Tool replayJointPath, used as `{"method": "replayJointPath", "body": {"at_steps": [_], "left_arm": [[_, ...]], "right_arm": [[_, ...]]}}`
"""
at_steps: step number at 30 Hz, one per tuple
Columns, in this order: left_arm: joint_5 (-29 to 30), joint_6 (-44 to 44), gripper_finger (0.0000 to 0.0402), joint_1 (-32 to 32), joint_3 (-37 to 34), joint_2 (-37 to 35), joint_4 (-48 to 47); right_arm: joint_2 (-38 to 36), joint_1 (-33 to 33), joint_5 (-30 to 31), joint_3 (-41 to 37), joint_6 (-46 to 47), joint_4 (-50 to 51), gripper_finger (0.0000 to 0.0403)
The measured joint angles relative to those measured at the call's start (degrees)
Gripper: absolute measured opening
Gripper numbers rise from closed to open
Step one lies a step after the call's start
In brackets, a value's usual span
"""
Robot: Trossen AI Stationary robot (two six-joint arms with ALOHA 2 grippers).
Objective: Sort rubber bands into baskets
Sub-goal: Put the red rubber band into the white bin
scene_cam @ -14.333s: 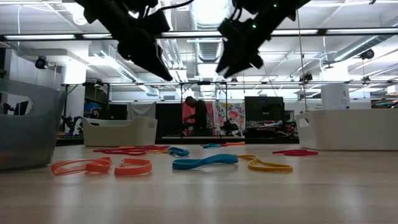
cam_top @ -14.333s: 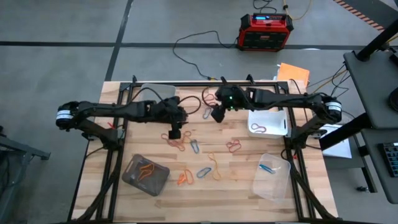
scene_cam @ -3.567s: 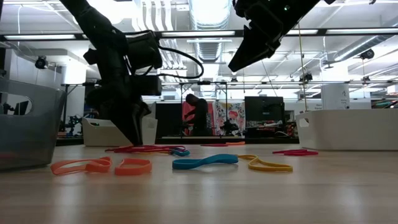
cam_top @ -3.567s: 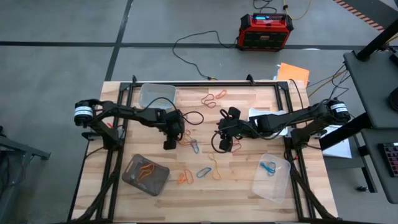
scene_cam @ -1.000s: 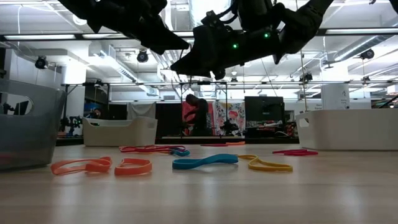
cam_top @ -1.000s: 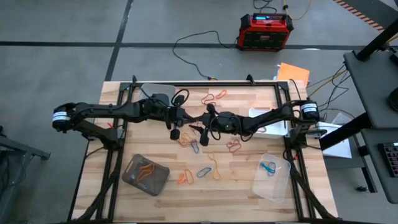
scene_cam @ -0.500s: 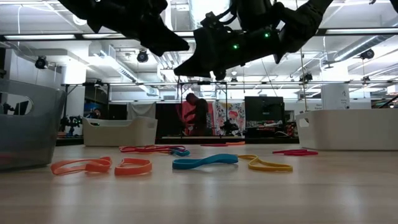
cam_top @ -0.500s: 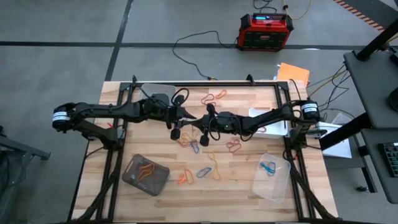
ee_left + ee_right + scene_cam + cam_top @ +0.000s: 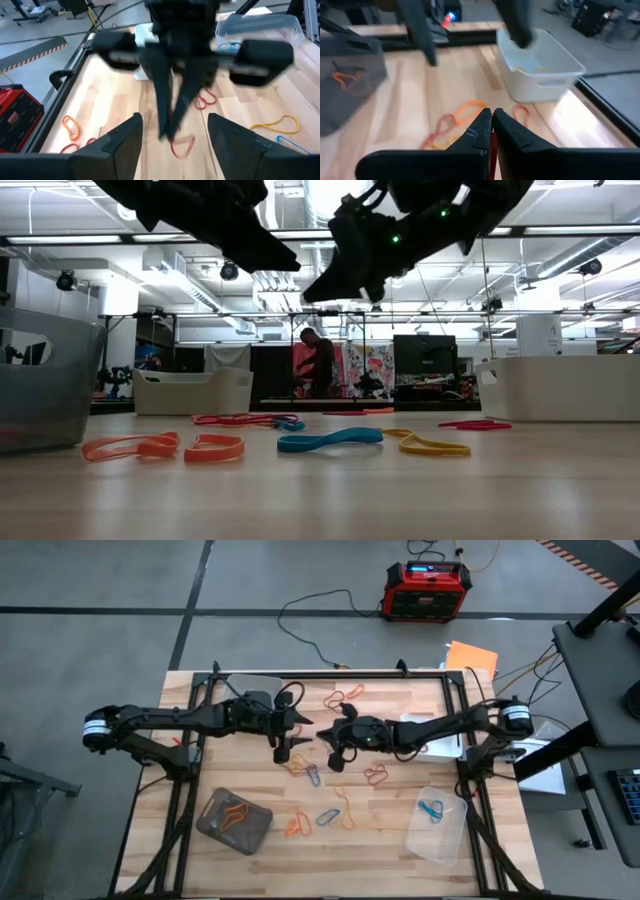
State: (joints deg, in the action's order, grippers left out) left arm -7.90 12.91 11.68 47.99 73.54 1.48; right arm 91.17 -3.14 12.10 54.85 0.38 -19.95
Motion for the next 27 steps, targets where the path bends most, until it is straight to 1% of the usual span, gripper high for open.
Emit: {"method": "replayJointPath", "body": {"at_steps": [6,16,19,23,27], "left_arm": [[0.03,-0.12,0.0216,0.04,0.0,0.04,-3.68],[0.1,-1.01,0.0216,0.04,0.0,0.04,-10.47],[1.2,-1.42,0.0216,0.04,0.0,0.04,-11.21],[4.39,-1.55,0.0216,0.05,0.0,0.04,-11.49],[5.79,-2.25,0.0216,0.07,0.0,0.04,-11.49]], "right_arm": [[-5.04,-0.01,3.03,0.0,0.59,8.6,0.0009],[-13.96,-0.02,2.99,0.2,2.0,17.33,0.0009],[-16.23,-0.02,3.03,1.71,3.88,22.9,0.0009],[-17.81,-0.03,3.36,4.71,5.87,30.72,0.0009],[-17.69,-0.02,7.33,9.76,6.72,42.55,0.0009]]}}
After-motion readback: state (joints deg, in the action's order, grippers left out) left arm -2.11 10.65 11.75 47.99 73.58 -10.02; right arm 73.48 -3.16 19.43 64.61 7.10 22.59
